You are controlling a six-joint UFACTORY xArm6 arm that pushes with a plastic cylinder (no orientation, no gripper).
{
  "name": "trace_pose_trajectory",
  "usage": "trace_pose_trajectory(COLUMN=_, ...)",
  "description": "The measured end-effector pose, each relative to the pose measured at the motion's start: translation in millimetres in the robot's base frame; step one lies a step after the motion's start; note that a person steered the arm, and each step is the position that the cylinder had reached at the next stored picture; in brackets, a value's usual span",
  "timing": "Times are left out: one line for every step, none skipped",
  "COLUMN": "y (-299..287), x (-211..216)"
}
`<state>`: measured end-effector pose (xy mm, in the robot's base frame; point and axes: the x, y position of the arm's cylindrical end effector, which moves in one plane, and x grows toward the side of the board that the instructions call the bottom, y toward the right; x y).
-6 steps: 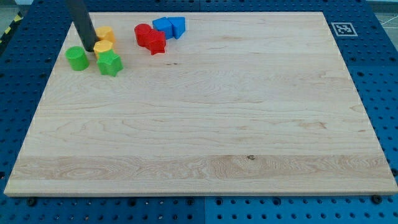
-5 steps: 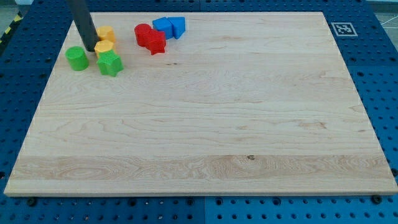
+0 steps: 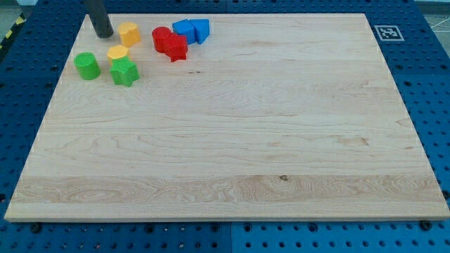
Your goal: Slide the yellow heart closer to red circle
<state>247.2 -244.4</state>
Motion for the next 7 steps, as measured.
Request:
trace_pose_trajectory(y=13, x=-18)
trace_pose_trajectory(y=34, x=-20)
trace_pose_trajectory(y=33, x=-21)
trace_pose_trajectory(y=24, x=-37)
trace_pose_trajectory(y=2, x=-36)
trace_pose_trajectory(y=-1, x=-32)
trace_pose_trajectory(y=-1, x=-31)
